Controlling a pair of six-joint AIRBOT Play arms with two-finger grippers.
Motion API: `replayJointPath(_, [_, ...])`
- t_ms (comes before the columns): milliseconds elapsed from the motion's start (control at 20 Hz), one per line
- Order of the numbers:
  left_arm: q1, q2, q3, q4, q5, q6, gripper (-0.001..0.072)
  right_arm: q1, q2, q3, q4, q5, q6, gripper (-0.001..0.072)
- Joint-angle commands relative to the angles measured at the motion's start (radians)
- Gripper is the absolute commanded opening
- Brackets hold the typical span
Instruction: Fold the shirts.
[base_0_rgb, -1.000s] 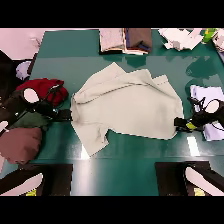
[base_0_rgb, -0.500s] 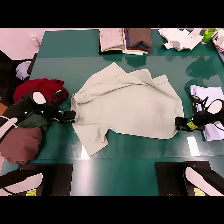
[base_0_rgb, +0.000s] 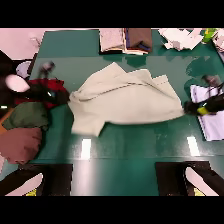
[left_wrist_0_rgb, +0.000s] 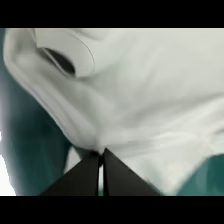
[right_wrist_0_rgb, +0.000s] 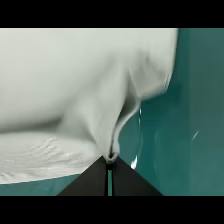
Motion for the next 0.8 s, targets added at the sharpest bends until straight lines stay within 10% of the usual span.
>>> replayJointPath(0, [0.001,0.179,0.261,0.039,-0.005,0.003,0.0023,0.000,0.113,0.252,-0.002,0.008,0.000,0.0017])
replayJointPath(400, [0.001,0.307,0.892,0.089,0.014,0.003,0.0022,0.000,0.241,0.846,-0.116,-0.040,0.001,0.0015])
replayJointPath(750, [0.001,0.248,0.965,0.123,0.047,-0.008,0.0022,-0.004,0.048,1.229,-0.158,0.142,0.000,0.0014])
